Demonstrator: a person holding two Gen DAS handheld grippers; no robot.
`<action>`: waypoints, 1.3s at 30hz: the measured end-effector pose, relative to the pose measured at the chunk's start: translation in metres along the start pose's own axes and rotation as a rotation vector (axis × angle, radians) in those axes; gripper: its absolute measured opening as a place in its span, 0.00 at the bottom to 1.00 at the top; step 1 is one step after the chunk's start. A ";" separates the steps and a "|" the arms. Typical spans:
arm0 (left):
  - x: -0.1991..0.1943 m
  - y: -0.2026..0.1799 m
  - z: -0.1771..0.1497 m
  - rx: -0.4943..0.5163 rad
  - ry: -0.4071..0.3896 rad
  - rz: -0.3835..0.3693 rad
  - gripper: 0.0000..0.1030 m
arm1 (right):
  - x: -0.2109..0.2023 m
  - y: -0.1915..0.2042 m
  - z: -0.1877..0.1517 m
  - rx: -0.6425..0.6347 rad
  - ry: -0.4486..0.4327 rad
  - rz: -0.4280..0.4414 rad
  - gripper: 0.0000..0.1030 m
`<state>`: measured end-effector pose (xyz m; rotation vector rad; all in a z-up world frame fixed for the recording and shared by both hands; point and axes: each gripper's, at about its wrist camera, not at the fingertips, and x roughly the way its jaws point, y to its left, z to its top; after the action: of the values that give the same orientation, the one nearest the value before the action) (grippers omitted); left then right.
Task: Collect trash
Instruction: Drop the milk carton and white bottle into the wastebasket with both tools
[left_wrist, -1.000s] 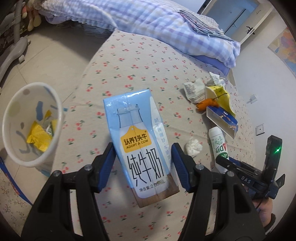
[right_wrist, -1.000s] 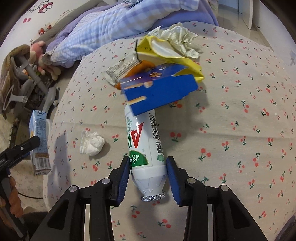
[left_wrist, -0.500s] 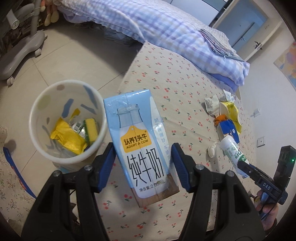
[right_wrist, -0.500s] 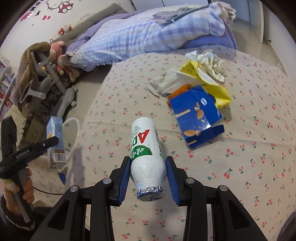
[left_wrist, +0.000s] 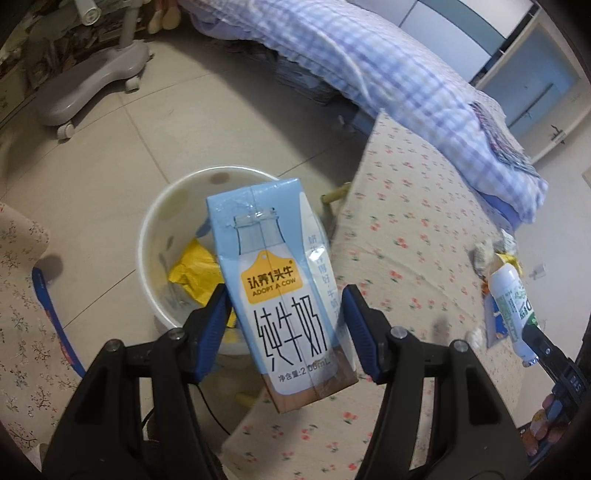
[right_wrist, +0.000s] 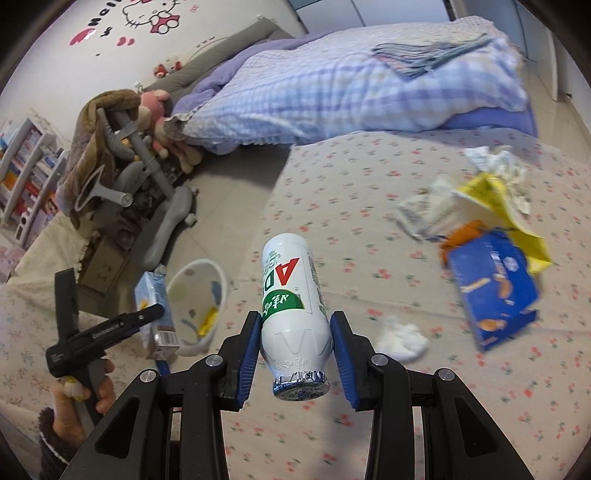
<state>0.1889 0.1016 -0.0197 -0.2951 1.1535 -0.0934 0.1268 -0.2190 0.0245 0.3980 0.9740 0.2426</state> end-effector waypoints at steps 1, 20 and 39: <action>0.004 0.005 0.002 -0.008 0.006 0.016 0.61 | 0.008 0.008 0.002 -0.006 0.008 0.014 0.38; 0.011 0.064 0.018 -0.034 -0.005 0.244 0.94 | 0.138 0.090 0.003 -0.021 0.159 0.159 0.38; -0.003 0.088 0.008 -0.070 0.016 0.221 0.95 | 0.158 0.109 0.002 -0.043 0.153 0.157 0.63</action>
<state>0.1884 0.1877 -0.0380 -0.2271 1.2001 0.1397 0.2118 -0.0626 -0.0459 0.4218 1.0869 0.4411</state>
